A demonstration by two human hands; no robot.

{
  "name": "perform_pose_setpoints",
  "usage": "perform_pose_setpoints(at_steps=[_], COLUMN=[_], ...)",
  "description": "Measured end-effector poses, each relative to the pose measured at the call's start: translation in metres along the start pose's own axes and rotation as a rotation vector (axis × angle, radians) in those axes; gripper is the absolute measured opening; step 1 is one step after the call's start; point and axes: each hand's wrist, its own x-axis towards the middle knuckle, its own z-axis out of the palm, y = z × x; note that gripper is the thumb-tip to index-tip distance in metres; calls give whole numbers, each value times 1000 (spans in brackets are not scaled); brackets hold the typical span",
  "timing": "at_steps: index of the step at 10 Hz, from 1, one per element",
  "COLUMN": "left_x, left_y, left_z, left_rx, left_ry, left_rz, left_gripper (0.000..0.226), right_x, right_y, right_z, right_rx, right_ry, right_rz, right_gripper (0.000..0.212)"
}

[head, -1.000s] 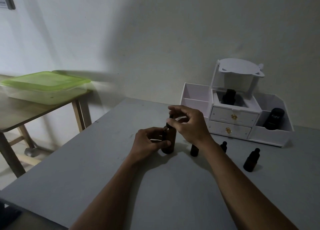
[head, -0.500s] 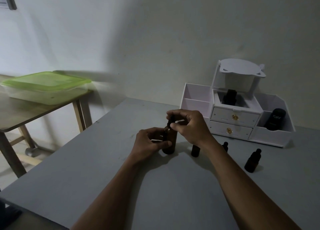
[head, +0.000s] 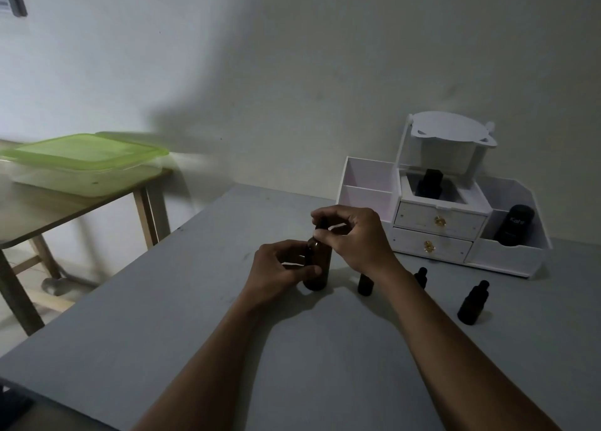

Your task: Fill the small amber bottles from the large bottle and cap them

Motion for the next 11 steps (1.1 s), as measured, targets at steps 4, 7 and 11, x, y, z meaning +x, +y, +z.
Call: perform_pose_setpoints(at_steps=[4, 7, 11], left_x=[-1, -1, -13], left_y=[3, 0, 2], left_z=[0, -1, 3], left_rx=[-11, -3, 24], left_ry=[-4, 1, 59], left_rz=[-13, -2, -95], left_gripper=[42, 42, 58], right_x=[1, -1, -12], right_y=[1, 2, -7], right_z=[-7, -4, -4], right_rx=[10, 5, -145], right_ry=[-83, -34, -22], right_rz=[38, 27, -49], right_gripper=[36, 32, 53])
